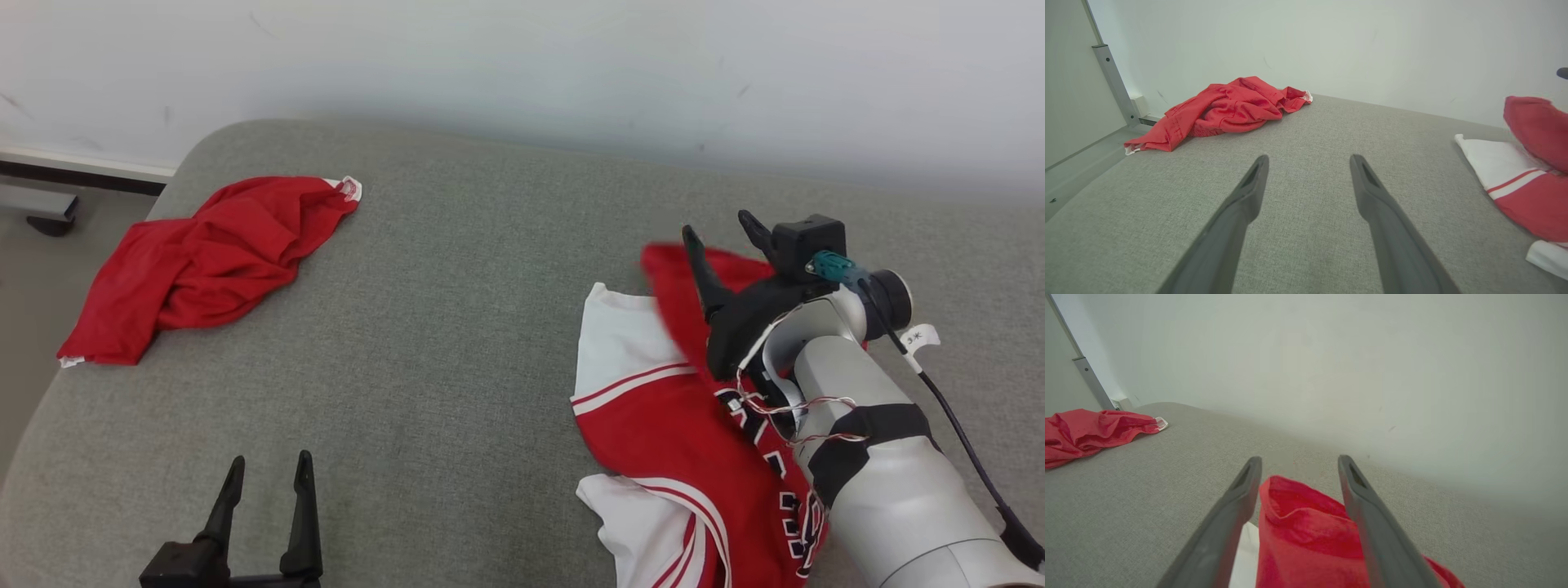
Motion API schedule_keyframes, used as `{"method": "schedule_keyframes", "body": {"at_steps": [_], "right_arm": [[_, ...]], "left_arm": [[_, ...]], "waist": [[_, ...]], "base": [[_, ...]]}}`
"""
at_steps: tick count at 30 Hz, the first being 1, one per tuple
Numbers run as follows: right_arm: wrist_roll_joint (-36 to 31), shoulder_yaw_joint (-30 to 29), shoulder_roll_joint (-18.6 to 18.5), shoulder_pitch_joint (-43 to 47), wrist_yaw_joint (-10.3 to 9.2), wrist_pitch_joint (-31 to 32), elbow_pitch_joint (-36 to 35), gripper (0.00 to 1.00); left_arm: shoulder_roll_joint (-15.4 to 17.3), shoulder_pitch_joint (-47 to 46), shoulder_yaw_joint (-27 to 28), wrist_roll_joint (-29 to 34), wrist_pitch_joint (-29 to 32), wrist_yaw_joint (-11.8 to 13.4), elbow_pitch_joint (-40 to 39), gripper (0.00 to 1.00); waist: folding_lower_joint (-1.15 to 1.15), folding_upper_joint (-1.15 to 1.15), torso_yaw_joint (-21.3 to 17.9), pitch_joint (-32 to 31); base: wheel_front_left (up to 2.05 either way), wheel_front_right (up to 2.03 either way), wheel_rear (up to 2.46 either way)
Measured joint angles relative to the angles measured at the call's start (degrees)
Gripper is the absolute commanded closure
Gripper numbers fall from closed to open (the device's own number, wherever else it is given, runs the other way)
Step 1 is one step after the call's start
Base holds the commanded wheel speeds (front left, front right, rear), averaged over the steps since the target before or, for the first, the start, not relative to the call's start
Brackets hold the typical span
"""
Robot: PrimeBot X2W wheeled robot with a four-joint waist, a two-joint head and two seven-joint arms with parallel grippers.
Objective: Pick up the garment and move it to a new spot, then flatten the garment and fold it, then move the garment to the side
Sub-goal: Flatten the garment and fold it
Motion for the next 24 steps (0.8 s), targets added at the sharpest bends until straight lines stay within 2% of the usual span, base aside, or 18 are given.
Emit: {"method": "schedule_keyframes", "body": {"at_steps": [7, 12, 18, 24], "right_arm": [[2.4, 1.5, -1.9, 0.0, 0.00, -4.0, 1.9, 0.00], [4.1, 1.2, -4.4, 2.1, 0.00, -5.6, -1.7, 0.00], [4.6, -3.6, -7.7, 8.3, 0.00, -5.8, -12.1, 0.00], [2.5, -10.0, -7.5, 19.2, 0.00, -5.8, -24.3, 0.00]], "left_arm": [[0.0, 0.8, 1.1, 0.3, 0.0, 0.0, 0.1, 0.00], [0.0, 2.2, 2.4, 0.4, 0.0, -0.3, -0.4, 0.00], [0.1, 3.3, 3.5, 0.9, 0.0, -0.3, -1.4, 0.00], [0.1, 5.0, 4.3, 1.6, 0.0, -0.1, -2.6, 0.00]], "waist": [[0.00, 0.00, -2.1, -1.5], [0.00, 0.00, -4.7, -2.9], [0.00, 0.00, -8.3, -4.1], [-0.01, 0.00, -11.4, -5.0]], "base": [[0.00, 0.00, 0.00], [0.00, 0.00, 0.00], [0.00, 0.00, 0.00], [0.00, 0.00, 0.00]]}}
